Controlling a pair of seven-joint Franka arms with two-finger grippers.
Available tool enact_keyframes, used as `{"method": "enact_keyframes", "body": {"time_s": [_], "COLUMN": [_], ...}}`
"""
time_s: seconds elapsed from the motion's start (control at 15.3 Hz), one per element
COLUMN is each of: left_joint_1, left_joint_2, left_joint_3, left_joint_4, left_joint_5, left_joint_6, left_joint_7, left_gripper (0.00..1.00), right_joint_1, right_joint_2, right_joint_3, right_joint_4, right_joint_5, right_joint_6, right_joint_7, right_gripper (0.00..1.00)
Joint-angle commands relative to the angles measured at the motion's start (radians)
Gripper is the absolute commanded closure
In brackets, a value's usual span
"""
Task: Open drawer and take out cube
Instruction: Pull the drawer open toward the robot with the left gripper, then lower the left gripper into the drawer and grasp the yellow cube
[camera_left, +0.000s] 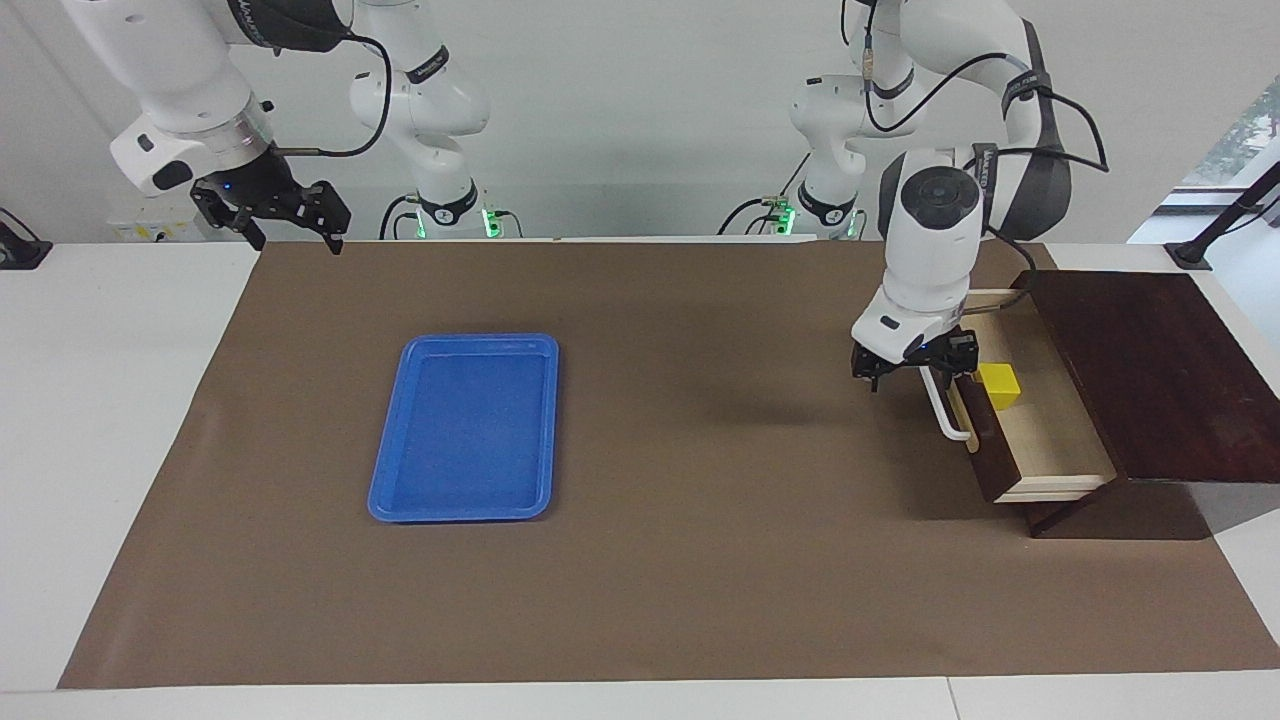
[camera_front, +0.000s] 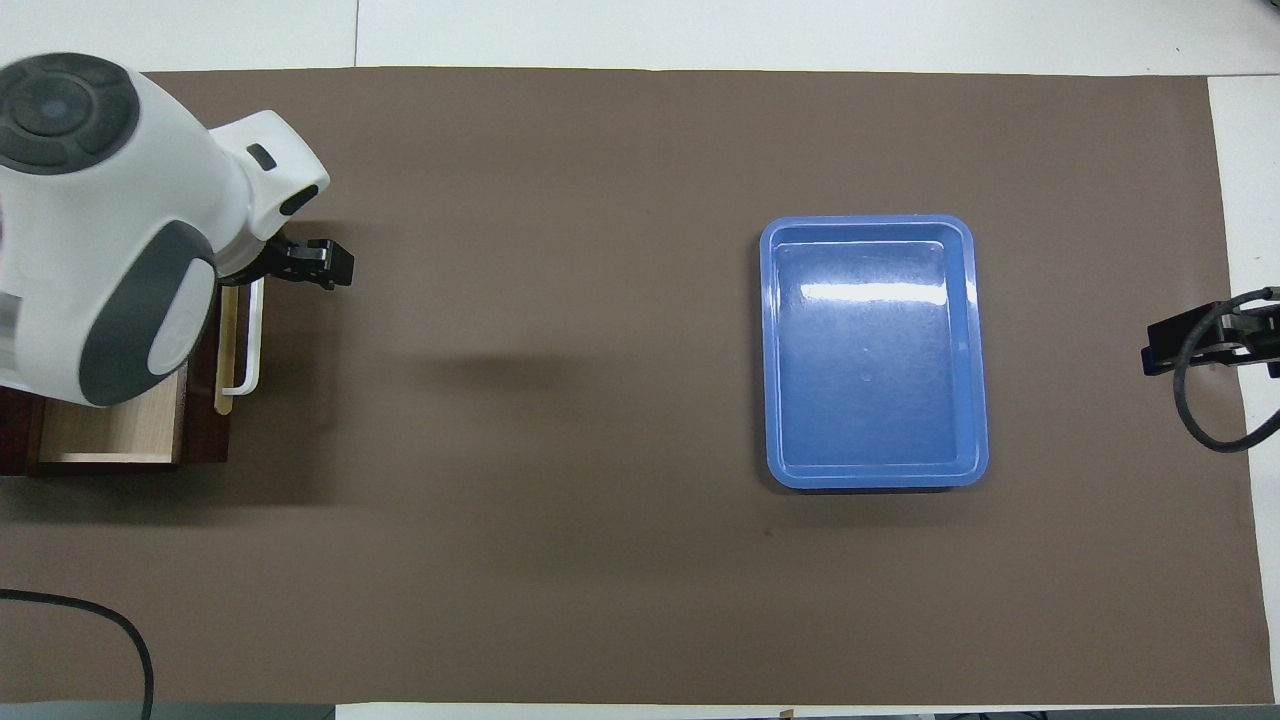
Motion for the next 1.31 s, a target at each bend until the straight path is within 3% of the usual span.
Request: {"method": "enact_keyframes", "body": {"time_s": [0.0, 0.2, 0.46, 0.92, 1.24], "left_joint_1": [0.028, 0.084, 0.113, 0.166, 0.166], "left_joint_2": [0.006, -0.016, -0.034, -0.128, -0.119], "left_joint_3": [0.053, 0.091, 0.156, 0.157, 0.157], "left_joint_4": [0.100, 0.111, 0.085, -0.170, -0.221], "left_joint_5": [-0.068, -0.146, -0.148, -0.146, -0.146], "left_joint_6": [-0.093, -0.111, -0.075, 0.077, 0.116], "left_joint_7": [-0.028, -0.170, -0.393, -1.034, -1.134], "left_gripper": [0.00, 0.00, 0.00, 0.00, 0.00], "right_joint_1": [-0.013, -0.011, -0.011, -0.011, -0.011], "right_joint_2": [-0.015, -0.015, -0.016, -0.016, -0.016], "right_joint_3": [0.011, 0.011, 0.011, 0.011, 0.012], "right_joint_4": [-0.010, -0.010, -0.010, -0.011, -0.011], "right_joint_5": [-0.006, -0.006, -0.004, -0.004, -0.003], "right_joint_6": [-0.010, -0.010, -0.011, -0.011, -0.011], "right_joint_7": [-0.023, -0.025, -0.025, -0.028, -0.028], "right_gripper": [0.00, 0.00, 0.00, 0.00, 0.00]}}
